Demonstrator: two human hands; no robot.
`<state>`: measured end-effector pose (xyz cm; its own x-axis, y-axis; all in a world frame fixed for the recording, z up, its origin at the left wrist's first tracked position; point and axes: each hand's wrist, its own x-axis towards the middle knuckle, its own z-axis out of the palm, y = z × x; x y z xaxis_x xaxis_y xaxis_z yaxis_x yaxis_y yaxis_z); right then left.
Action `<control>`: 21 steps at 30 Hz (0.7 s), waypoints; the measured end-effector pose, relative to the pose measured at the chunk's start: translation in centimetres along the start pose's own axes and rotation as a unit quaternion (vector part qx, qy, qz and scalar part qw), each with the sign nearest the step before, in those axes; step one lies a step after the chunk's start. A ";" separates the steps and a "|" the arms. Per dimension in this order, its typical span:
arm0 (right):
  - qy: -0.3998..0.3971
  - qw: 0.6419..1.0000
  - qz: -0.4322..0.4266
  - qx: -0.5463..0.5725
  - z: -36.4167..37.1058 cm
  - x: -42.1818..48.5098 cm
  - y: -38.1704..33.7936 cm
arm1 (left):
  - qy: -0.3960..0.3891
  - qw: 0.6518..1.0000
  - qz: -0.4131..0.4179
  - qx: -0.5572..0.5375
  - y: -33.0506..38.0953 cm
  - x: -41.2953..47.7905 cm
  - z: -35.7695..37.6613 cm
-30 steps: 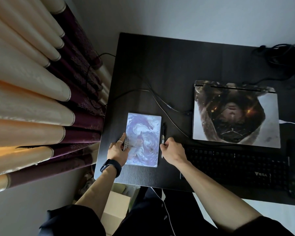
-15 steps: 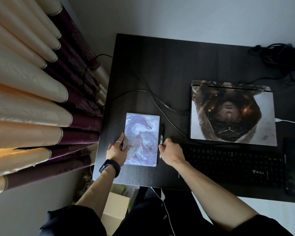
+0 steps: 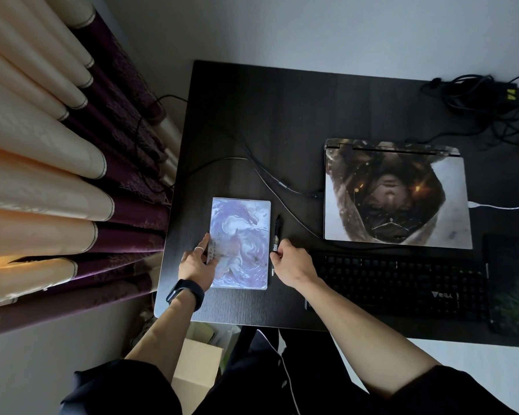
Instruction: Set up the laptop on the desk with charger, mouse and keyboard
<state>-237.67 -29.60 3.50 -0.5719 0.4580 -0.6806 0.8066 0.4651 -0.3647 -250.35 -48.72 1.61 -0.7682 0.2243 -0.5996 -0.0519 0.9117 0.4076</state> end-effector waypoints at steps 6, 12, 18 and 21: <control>0.000 1.000 -0.002 -0.003 0.0 0.0 -0.1 | 0.000 1.000 -0.007 0.012 0.6 -0.5 -0.3; -0.020 0.999 0.003 0.026 -0.9 -0.6 0.0 | -0.007 1.000 -0.010 0.003 0.7 -0.6 -0.4; 0.001 0.998 -0.040 0.050 -3.8 -3.0 1.9 | 0.036 0.999 0.002 0.031 2.9 -2.2 0.2; 0.028 0.995 -0.055 0.082 -5.8 -4.7 3.9 | 0.060 0.991 0.116 0.039 5.8 -4.4 1.1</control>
<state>-232.76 -25.51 8.97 -0.6616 0.4546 -0.5963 0.7497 0.3865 -0.5372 -246.53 -44.07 5.81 -0.8238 0.3925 -0.4090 0.1805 0.8656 0.4671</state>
